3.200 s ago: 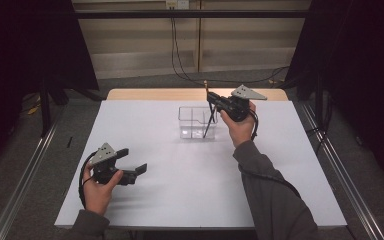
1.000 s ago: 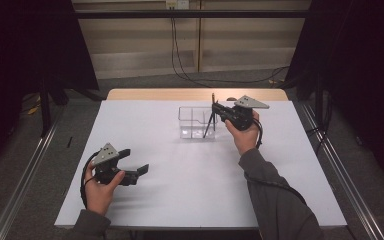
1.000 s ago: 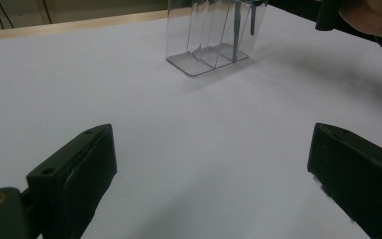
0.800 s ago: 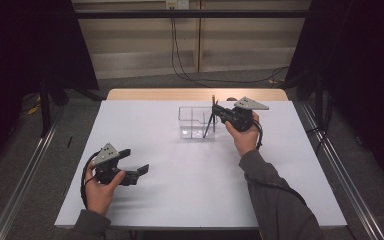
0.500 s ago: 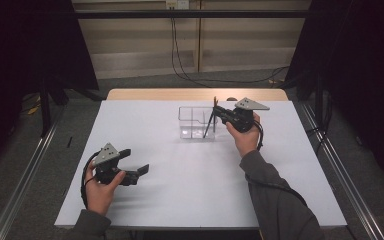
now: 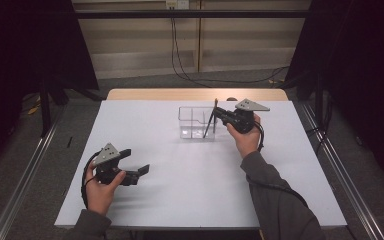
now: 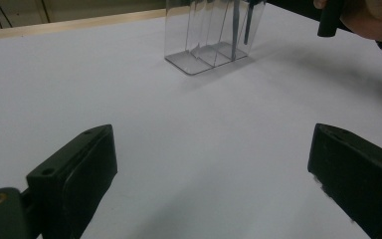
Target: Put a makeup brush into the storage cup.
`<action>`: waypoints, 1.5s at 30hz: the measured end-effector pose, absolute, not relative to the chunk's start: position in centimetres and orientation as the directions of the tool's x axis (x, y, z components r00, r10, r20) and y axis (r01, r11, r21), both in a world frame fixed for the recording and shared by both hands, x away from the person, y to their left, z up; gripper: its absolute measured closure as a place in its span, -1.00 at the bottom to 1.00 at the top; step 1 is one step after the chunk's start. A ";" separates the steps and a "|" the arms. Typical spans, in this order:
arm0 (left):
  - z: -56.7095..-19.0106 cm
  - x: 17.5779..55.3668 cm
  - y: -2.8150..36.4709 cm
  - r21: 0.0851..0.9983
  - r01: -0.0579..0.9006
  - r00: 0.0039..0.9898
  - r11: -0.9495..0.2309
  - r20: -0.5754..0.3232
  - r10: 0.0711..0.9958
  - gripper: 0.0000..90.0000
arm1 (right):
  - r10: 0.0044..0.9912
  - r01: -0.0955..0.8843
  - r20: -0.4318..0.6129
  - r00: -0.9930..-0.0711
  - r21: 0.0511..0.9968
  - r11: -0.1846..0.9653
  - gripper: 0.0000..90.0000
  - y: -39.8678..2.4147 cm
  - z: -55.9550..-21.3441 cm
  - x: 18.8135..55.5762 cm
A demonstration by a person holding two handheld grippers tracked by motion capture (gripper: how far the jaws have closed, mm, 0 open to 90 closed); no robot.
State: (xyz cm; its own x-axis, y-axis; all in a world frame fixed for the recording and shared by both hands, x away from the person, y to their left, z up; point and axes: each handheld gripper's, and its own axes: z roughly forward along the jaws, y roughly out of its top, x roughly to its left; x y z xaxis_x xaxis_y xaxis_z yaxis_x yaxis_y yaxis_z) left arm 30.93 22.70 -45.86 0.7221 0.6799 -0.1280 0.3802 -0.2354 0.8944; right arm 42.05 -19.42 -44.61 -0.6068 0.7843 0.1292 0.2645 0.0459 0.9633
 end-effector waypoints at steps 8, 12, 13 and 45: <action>-45.8 30.9 22.7 0.895 0.379 0.725 -0.234 -0.130 0.676 -0.89 | 0.790 0.249 0.109 -0.604 0.967 0.056 0.50 -19.3 -44.6 42.0; -45.9 30.9 22.7 0.896 0.378 0.728 -0.234 -0.131 0.673 -0.89 | 0.787 0.247 0.125 -0.604 0.968 0.036 0.37 -19.4 -44.6 41.9; -45.9 30.9 22.6 0.896 0.378 0.728 -0.234 -0.132 0.673 -0.89 | 0.788 0.245 0.121 -0.604 0.969 0.039 0.31 -19.4 -44.5 41.9; -45.9 30.9 22.5 0.894 0.379 0.732 -0.240 -0.130 0.669 -0.89 | 0.752 0.241 0.115 -0.649 0.969 0.060 -0.41 -20.3 -44.3 41.0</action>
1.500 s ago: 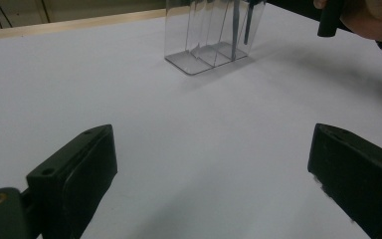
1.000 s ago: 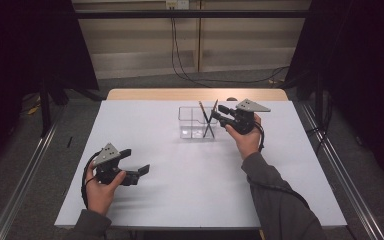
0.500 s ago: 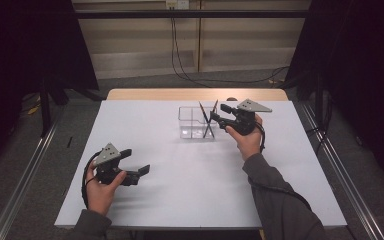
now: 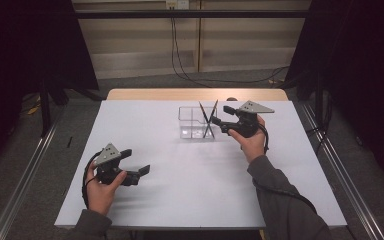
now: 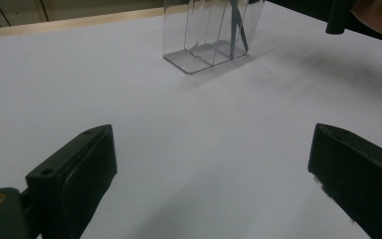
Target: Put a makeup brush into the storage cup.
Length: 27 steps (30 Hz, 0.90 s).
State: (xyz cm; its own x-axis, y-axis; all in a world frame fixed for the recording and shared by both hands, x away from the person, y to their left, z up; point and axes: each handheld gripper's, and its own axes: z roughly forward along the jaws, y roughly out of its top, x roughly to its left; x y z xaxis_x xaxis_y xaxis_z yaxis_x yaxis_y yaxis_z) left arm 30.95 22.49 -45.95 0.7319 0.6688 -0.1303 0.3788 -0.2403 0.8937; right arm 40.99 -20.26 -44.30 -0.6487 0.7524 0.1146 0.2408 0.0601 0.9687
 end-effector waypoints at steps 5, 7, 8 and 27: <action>-46.0 30.9 22.5 0.893 0.380 0.731 -0.240 -0.131 0.670 -0.89 | 0.753 0.246 0.111 -0.649 0.967 0.069 -0.49 -20.5 -44.3 40.8; -46.0 30.9 22.5 0.893 0.380 0.732 -0.241 -0.131 0.669 -0.90 | 0.750 0.248 0.111 -0.652 0.966 0.073 -0.51 -20.6 -44.3 40.7; -46.0 30.9 22.4 0.893 0.381 0.732 -0.239 -0.133 0.669 -0.89 | 0.752 0.244 0.104 -0.651 0.967 0.077 -0.51 -20.6 -44.3 40.6; -45.8 31.0 22.2 0.892 0.376 0.731 -0.250 -0.120 0.672 -0.90 | 0.745 0.274 0.106 -0.658 0.956 0.106 -0.61 -21.1 -44.5 39.4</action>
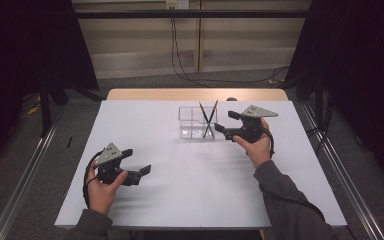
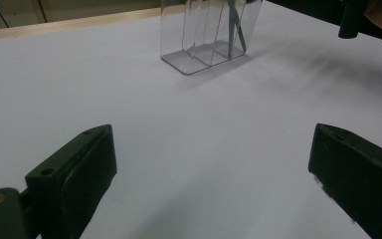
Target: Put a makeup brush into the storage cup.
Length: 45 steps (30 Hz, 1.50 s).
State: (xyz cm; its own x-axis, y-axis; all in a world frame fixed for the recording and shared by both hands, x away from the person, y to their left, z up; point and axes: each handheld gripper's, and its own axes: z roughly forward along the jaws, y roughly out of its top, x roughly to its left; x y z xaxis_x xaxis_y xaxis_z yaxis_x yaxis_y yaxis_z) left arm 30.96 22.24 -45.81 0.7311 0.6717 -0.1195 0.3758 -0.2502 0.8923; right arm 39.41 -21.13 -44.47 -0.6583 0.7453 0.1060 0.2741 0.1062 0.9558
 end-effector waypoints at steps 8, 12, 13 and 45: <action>-45.8 31.0 22.2 0.892 0.374 0.734 -0.252 -0.119 0.669 -0.90 | 0.739 0.279 0.104 -0.666 0.953 0.117 -0.65 -21.2 -44.6 38.9; -45.8 31.1 22.2 0.894 0.371 0.741 -0.252 -0.121 0.661 -0.90 | 0.741 0.282 0.103 -0.664 0.952 0.121 -0.67 -21.3 -44.8 38.6; -45.8 31.0 22.2 0.894 0.373 0.740 -0.250 -0.124 0.661 -0.90 | 0.740 0.283 0.100 -0.665 0.951 0.126 -0.67 -21.3 -44.8 38.5; -46.0 31.0 22.0 0.891 0.378 0.735 -0.253 -0.122 0.667 -0.90 | 0.736 0.303 0.100 -0.669 0.942 0.148 -0.74 -22.7 -44.8 36.4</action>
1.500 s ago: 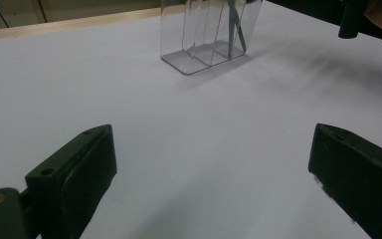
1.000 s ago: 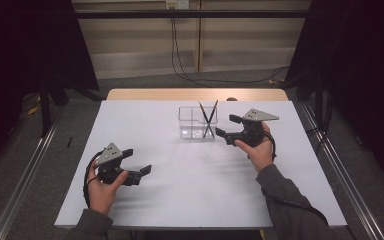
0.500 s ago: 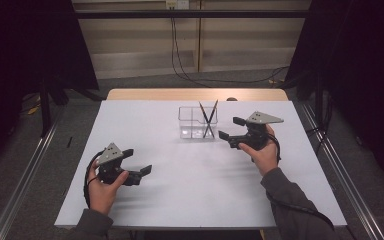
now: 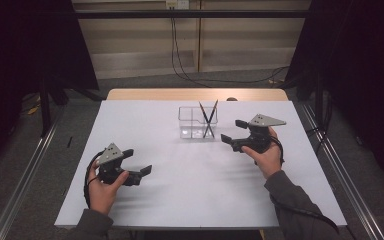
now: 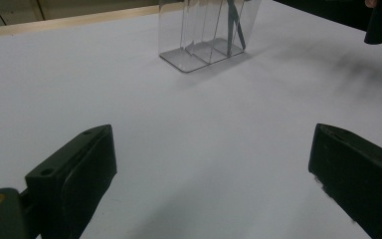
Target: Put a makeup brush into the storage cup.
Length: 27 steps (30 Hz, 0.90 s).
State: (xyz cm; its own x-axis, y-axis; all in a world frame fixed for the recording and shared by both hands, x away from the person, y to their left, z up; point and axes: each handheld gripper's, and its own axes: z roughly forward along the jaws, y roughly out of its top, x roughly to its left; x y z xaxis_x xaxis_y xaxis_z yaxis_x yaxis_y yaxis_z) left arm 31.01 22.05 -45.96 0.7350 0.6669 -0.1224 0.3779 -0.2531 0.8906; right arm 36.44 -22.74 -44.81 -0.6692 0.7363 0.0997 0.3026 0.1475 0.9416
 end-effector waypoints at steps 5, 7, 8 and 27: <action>-46.0 31.0 22.1 0.890 0.375 0.741 -0.257 -0.122 0.660 -0.90 | 0.737 0.307 0.104 -0.668 0.941 0.145 -0.74 -22.9 -44.8 36.3; -46.0 31.0 22.1 0.890 0.375 0.740 -0.258 -0.120 0.662 -0.90 | 0.735 0.308 0.104 -0.670 0.940 0.147 -0.74 -22.9 -44.8 36.2; -45.9 31.0 22.1 0.891 0.375 0.739 -0.256 -0.121 0.663 -0.90 | 0.735 0.309 0.103 -0.670 0.939 0.150 -0.74 -22.9 -44.9 36.2; -45.9 31.0 22.0 0.892 0.375 0.737 -0.254 -0.121 0.665 -0.90 | 0.729 0.313 0.099 -0.677 0.936 0.163 -0.74 -23.5 -45.0 35.0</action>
